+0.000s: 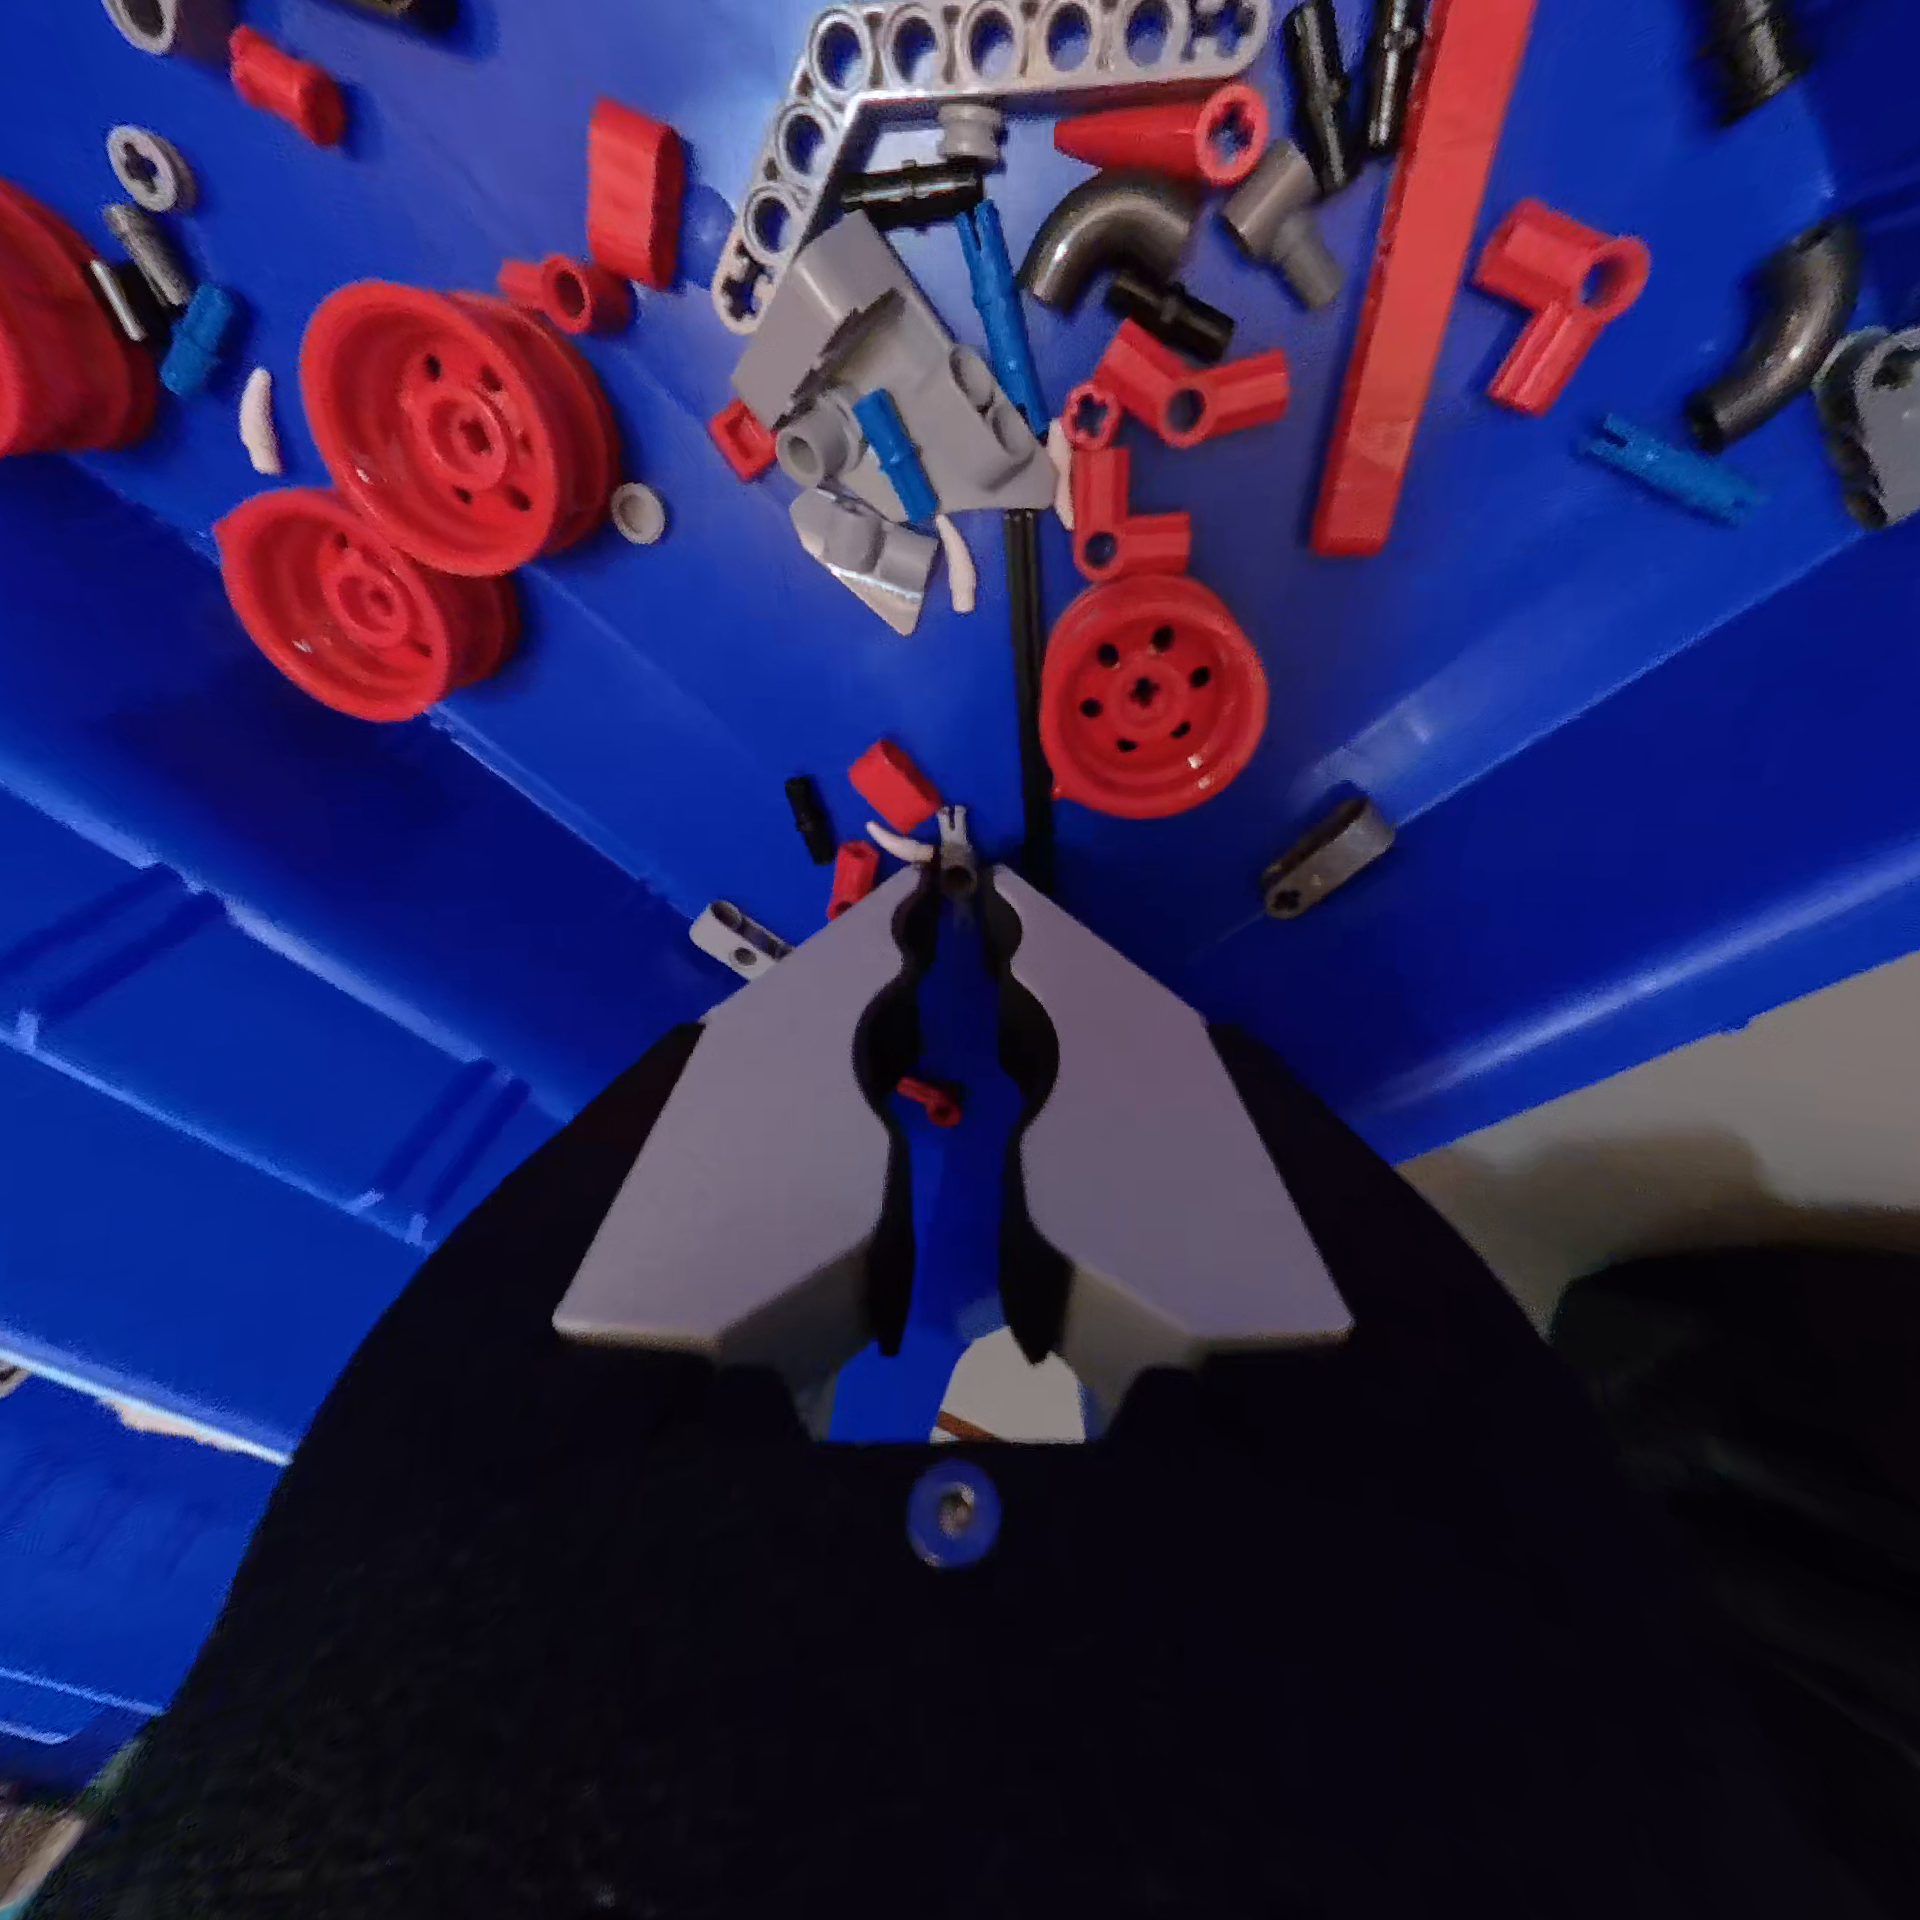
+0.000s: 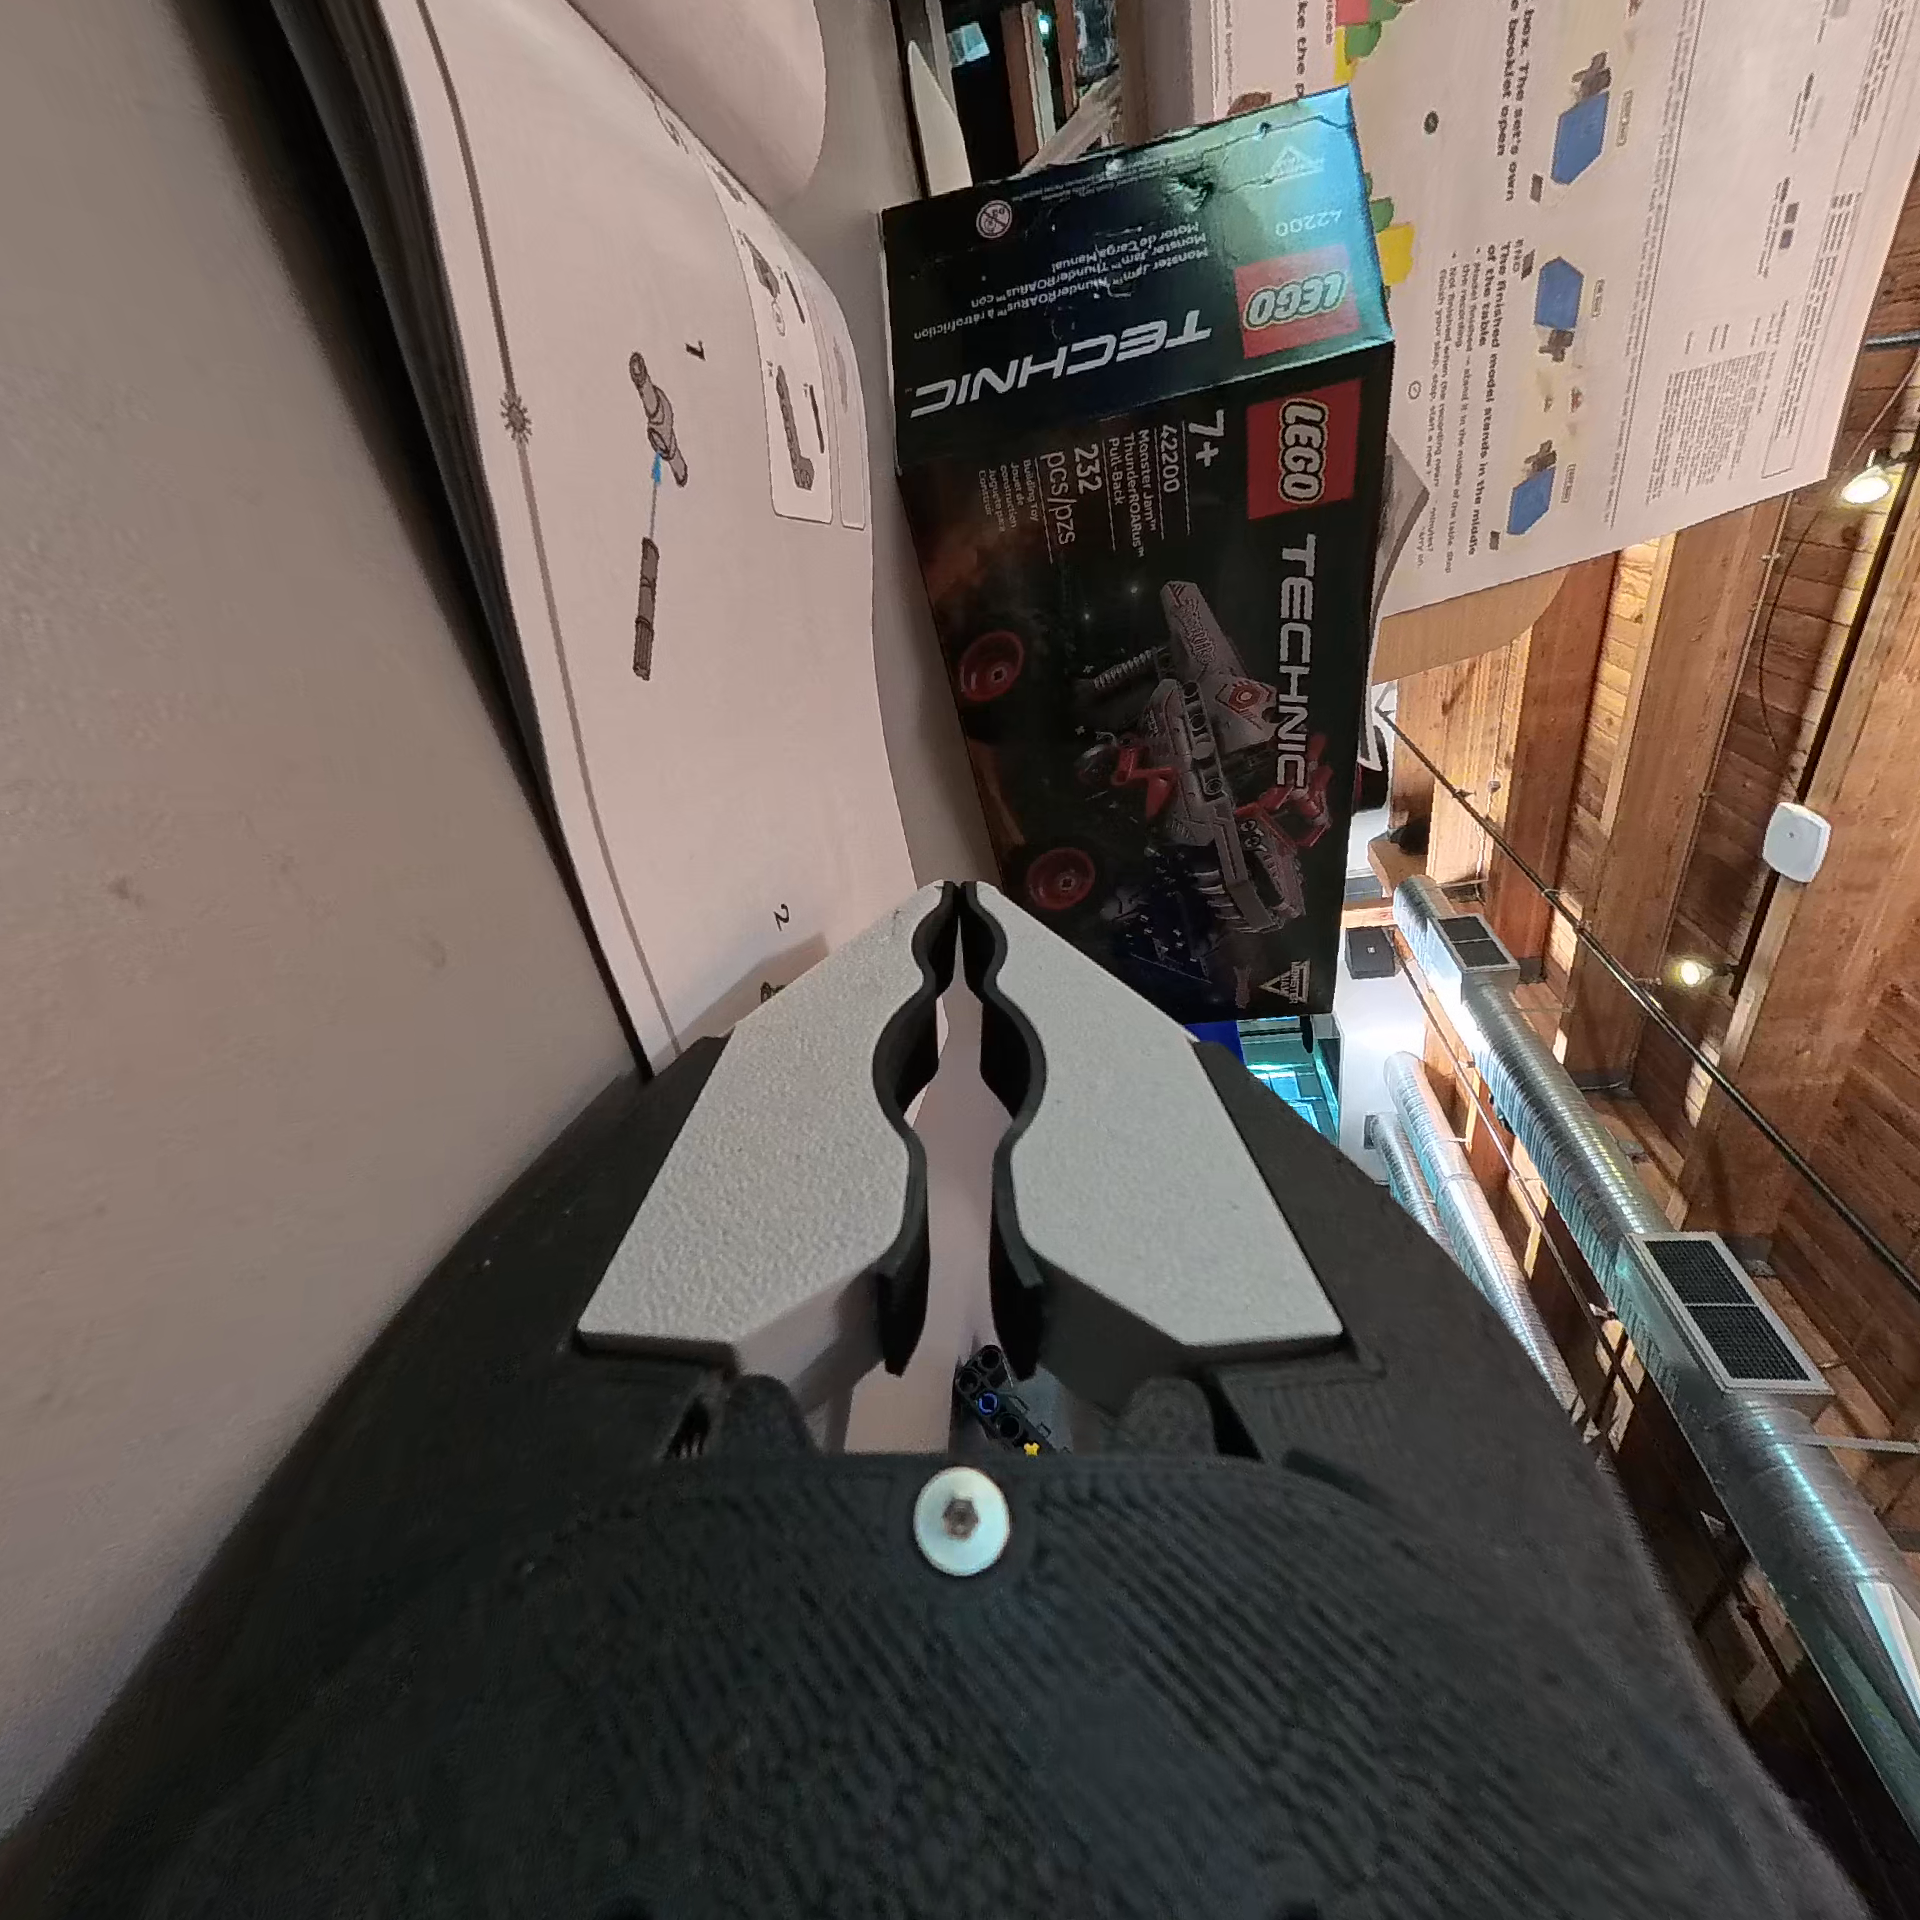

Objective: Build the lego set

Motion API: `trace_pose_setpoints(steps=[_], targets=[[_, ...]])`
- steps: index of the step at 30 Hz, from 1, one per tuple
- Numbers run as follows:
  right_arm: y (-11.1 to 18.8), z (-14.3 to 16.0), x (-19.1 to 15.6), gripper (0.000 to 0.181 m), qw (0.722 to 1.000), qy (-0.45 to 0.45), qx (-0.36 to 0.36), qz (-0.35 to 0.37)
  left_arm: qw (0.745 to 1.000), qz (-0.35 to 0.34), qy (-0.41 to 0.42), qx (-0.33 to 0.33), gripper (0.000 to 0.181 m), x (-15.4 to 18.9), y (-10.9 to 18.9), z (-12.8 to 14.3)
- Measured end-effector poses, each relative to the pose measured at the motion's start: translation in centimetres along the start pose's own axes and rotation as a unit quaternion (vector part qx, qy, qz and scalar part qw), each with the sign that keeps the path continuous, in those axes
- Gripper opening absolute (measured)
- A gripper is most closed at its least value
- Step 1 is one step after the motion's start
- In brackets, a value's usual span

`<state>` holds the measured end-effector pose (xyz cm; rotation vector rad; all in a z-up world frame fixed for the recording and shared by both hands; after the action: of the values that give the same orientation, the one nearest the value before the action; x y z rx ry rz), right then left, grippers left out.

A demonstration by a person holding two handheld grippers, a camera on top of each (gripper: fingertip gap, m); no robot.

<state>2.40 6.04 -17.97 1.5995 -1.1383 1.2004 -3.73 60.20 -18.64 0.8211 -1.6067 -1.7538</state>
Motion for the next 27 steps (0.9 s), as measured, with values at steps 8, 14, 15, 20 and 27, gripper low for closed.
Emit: trace_pose_setpoints(steps=[8, 14, 15, 20, 27], targets=[[-0.1, 0.2, 0.1, 0.000, 1.000, 0.003, -0.006, 0.005, 0.972, -0.032, -0.086, 0.218, 0.005, 5.4, 9.5, -6.1], [0.0, 0.0, 0.2, 0.004, 1.000, 0.005, -0.003, 0.010, 0.872, 0.111, -0.346, 0.328, 0.005, 24.2, 10.8, -17.6], [0.0, 0.0, 0.3, 0.006, 1.000, 0.004, -0.001, 0.012, 0.861, 0.137, -0.361, 0.331, 0.005, 26.7, 9.8, -18.8], [0.1, -0.1, 0.8, 0.020, 1.000, -0.008, 0.003, 0.027, 0.861, 0.199, -0.401, 0.241, 0.005, 32.5, 4.2, -19.4], [0.1, -0.2, 0.8, 0.024, 0.999, -0.016, 0.011, 0.025, 0.866, 0.207, -0.399, 0.218, 0.005, 32.5, 2.9, -19.3]])
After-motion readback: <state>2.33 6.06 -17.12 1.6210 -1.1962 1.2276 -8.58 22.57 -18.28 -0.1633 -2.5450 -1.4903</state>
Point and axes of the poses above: each gripper's, where its closed fingertips meet, y back along the fingers, z out of its underside, x = y × z across the jaws, the point moved 3 cm from there along y, back along the fingers, and after that the axes turned 4 degrees about z, right-handed, at the moved point
